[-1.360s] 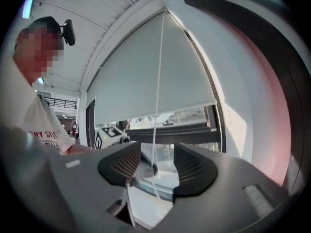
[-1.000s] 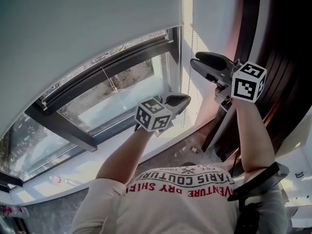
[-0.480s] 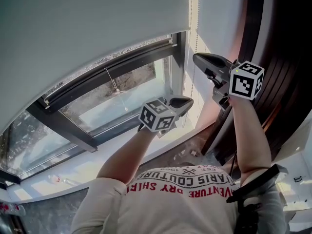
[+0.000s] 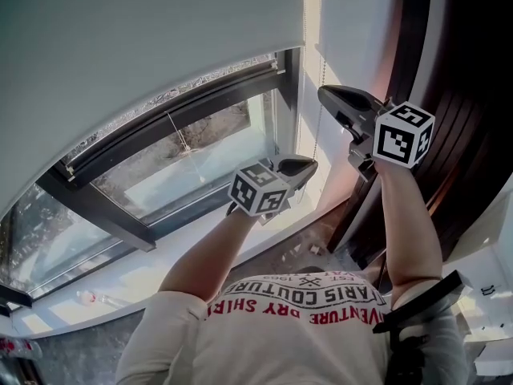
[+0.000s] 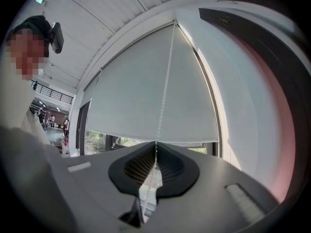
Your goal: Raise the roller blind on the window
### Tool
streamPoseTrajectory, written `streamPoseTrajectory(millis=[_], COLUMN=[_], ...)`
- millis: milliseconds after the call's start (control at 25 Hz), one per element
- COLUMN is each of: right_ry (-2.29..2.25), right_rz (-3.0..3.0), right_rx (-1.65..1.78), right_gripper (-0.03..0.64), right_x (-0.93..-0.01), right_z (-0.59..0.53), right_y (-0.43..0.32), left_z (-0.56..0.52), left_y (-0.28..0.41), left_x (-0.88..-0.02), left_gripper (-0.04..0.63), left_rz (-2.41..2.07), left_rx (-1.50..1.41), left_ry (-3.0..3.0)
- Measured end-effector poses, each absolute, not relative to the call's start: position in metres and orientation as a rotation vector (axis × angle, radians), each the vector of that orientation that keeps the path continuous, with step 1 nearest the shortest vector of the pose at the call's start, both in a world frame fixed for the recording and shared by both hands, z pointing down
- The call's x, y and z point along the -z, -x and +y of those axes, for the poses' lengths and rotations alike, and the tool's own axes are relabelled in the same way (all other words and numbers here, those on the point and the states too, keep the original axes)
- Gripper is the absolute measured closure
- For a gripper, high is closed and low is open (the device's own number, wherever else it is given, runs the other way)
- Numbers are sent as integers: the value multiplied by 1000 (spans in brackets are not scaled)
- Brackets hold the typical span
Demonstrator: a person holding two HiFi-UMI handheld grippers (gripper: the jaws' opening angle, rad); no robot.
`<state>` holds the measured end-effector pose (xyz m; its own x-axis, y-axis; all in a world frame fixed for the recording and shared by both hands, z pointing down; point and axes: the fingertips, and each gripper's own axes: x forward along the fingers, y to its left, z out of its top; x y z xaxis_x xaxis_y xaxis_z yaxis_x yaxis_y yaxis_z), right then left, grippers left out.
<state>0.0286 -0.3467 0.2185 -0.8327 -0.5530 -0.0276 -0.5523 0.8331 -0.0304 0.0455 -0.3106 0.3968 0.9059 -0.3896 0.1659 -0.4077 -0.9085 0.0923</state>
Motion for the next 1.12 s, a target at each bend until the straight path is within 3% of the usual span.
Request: streamPoseTrajectory(millis=[1120], right_ry=[955], right_rz=[3130], right_rx=[223], right_gripper=[607], right_x=[-351], right_z=[-347], right_y=[-26], left_z=[-292], left_y=[-50], left_x=[-523], left_gripper=[588], left_rz=[-579], left_rx=[-538], left_ry=[-2799])
